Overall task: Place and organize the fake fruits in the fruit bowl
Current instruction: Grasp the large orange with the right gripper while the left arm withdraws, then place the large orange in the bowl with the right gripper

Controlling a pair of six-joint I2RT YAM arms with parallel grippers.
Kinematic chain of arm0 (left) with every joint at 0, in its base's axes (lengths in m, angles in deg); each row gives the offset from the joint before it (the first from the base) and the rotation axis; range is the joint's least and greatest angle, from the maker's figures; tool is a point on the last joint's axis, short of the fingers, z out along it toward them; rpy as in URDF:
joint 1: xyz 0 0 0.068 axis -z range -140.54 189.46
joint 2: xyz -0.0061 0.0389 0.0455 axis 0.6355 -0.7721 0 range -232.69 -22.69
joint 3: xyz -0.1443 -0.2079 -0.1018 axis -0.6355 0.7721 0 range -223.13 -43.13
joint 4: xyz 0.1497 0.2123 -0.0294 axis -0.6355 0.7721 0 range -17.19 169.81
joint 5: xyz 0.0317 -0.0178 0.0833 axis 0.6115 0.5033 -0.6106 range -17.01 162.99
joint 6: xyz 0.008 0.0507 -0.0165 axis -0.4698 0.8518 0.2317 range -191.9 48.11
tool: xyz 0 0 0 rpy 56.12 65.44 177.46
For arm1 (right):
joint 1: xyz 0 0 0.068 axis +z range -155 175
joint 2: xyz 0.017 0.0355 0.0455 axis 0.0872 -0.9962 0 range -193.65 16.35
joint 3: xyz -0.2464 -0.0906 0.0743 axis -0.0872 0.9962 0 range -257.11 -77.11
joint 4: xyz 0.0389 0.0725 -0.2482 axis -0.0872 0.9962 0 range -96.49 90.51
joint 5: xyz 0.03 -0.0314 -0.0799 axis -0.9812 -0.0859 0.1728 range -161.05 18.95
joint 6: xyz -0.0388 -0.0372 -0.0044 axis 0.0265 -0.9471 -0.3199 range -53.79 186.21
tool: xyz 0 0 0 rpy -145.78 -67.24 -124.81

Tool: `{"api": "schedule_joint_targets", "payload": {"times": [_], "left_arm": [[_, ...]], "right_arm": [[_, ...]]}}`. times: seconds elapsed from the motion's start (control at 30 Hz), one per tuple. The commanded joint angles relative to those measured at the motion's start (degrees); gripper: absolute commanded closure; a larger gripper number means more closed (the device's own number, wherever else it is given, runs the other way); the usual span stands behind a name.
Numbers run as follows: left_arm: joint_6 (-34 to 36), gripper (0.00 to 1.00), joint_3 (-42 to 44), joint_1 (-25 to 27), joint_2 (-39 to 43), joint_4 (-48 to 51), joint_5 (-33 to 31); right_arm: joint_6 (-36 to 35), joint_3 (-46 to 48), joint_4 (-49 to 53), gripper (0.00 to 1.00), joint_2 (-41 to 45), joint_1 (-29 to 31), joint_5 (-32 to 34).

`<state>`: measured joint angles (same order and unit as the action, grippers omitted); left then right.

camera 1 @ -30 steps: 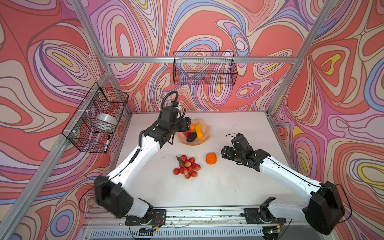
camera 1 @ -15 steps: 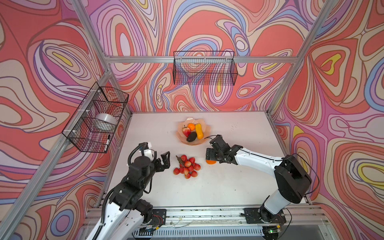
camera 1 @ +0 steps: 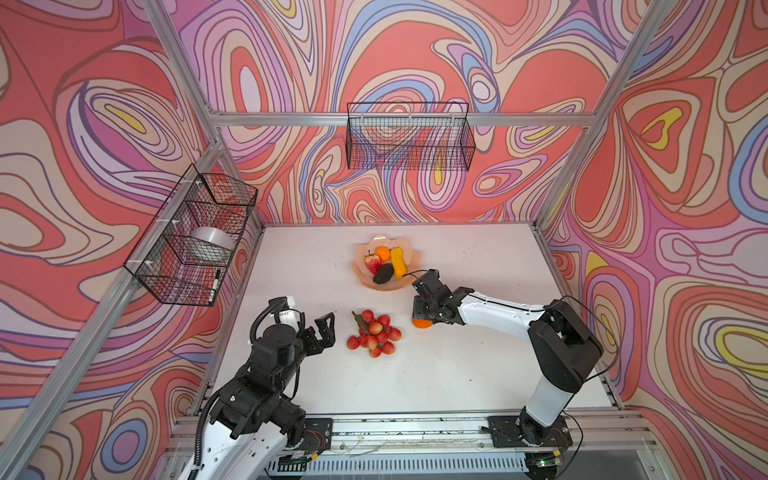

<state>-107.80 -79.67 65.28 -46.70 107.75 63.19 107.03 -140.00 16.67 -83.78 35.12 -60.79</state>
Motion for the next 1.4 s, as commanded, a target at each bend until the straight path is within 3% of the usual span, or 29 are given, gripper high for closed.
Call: {"api": "schedule_joint_targets", "payload": {"times": [0.0,0.1,0.23,0.63,1.37], "left_arm": [[-1.2,0.00,0.9,-0.2,-0.5,0.6,1.1],[-1.3,0.00,1.5,-0.2,-0.5,-0.1,1.9],[-1.5,0.00,2.3,-0.2,-0.6,-0.5,2.5],[-2.8,0.01,3.8,-0.3,-1.2,-1.5,5.8],[-2.2,0.04,8.7,-0.2,-9.1,-14.4,17.6]], "right_arm": [[-0.2,-1.1,3.2,0.51,5.3,0.0,3.2],[-2.3,-4.0,5.5,0.54,8.7,0.0,4.8],[-7.4,-13.1,8.6,0.54,7.2,-0.1,6.7],[-15.9,-40.1,11.4,0.54,-15.7,-3.4,3.3],[-14.0,-41.9,7.8,0.48,-25.6,-5.0,-1.5]]}}
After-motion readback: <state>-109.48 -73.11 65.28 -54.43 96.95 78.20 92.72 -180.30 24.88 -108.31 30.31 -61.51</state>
